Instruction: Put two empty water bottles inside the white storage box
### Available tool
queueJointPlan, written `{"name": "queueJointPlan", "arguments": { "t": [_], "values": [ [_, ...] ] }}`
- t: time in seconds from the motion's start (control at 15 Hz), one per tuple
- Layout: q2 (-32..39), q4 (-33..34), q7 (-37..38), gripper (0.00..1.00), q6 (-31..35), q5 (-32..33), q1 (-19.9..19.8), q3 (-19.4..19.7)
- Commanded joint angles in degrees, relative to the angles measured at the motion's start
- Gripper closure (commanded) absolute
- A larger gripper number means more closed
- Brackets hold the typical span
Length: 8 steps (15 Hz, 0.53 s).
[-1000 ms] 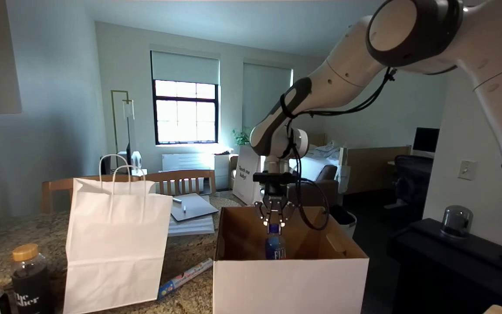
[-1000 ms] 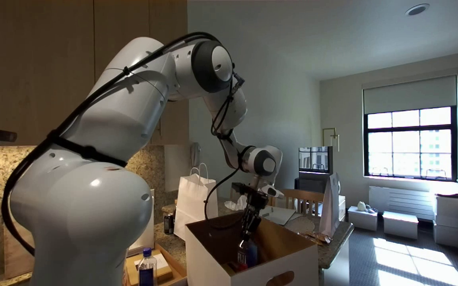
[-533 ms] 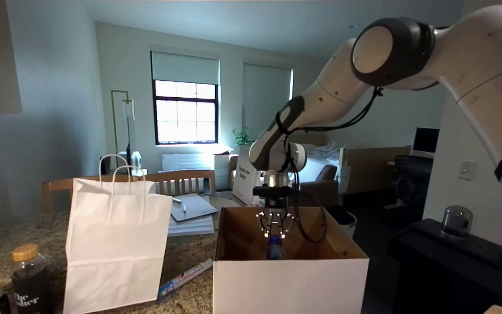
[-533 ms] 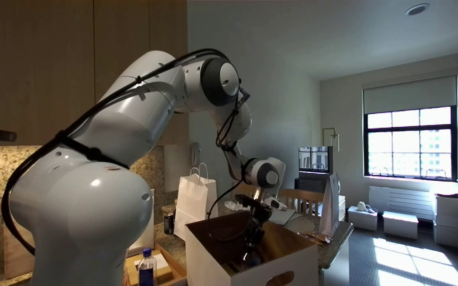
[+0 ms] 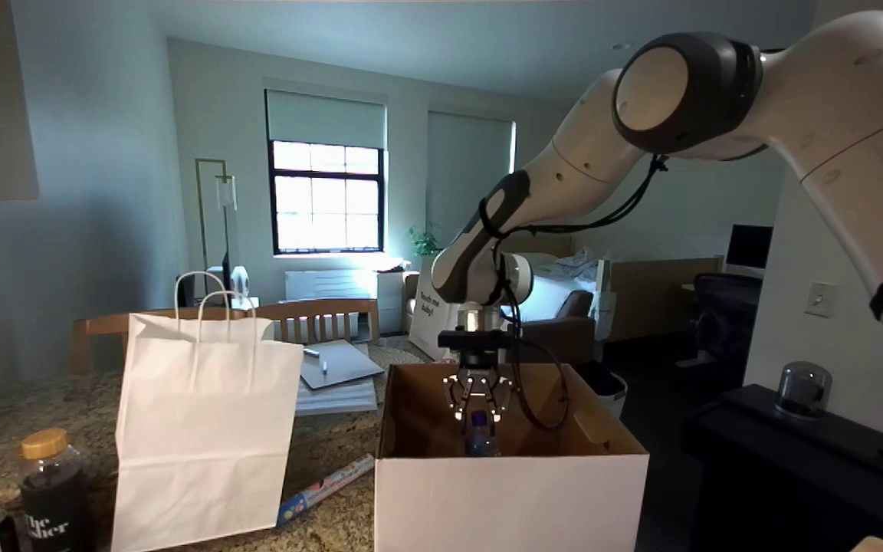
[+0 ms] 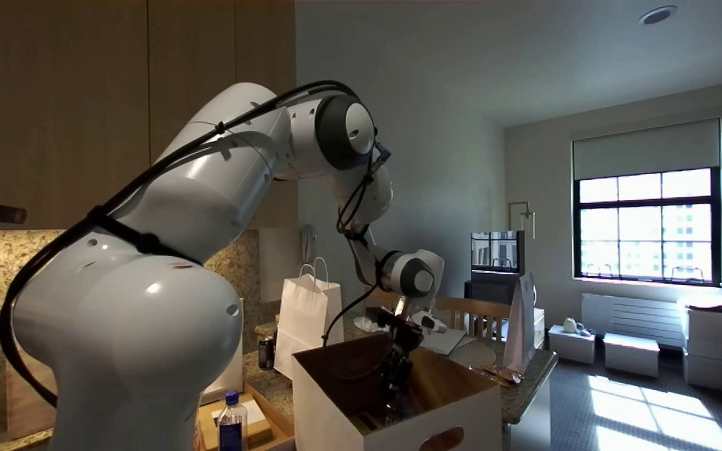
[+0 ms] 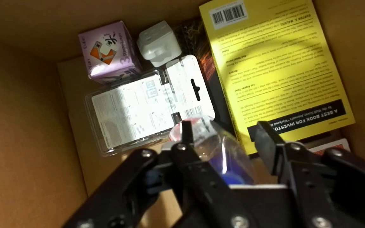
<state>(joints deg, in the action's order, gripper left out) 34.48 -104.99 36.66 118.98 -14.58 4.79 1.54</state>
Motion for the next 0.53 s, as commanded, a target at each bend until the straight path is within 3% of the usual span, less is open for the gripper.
{"name": "queueJointPlan", "arguments": {
  "t": [0.0, 0.2, 0.47],
  "values": [
    [-0.3, -0.2, 1.5, 0.14, 0.6, -0.6, 0.5, 0.3],
    [-0.5, -0.4, 1.4, 0.01, 0.6, -0.6, 0.5, 0.3],
    [-1.2, -0.6, 1.2, 0.0, -0.1, -0.7, 0.4, 0.2]
  ]
}}
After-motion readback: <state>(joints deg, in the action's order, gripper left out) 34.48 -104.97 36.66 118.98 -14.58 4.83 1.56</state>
